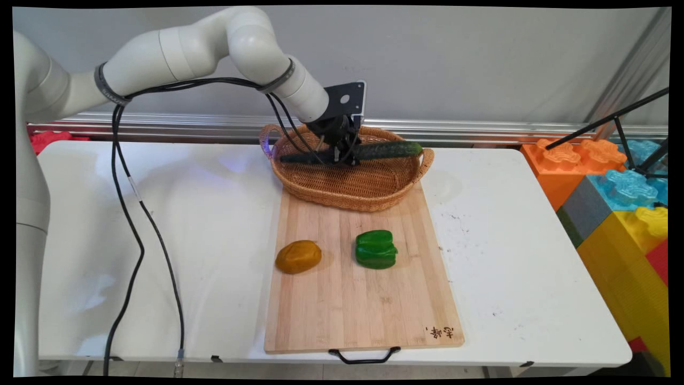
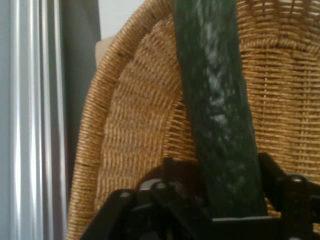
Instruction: Place the picked object in the vegetable basket
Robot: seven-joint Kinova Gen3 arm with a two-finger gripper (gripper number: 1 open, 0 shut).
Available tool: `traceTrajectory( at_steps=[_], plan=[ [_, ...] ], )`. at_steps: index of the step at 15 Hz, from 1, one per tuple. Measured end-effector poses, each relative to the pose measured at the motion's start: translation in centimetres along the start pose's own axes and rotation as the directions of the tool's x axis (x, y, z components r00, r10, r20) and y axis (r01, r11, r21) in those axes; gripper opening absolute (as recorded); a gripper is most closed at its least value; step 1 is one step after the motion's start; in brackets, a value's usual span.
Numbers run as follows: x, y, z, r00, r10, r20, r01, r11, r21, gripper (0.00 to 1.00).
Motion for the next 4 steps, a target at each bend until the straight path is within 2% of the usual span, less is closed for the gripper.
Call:
traceTrajectory(
  at_steps=[4],
  plan=[
    [0.36, 0.56, 0.07, 0.999, -0.043, -0.007, 0.043, 0.999, -0.018, 1.0]
  ],
)
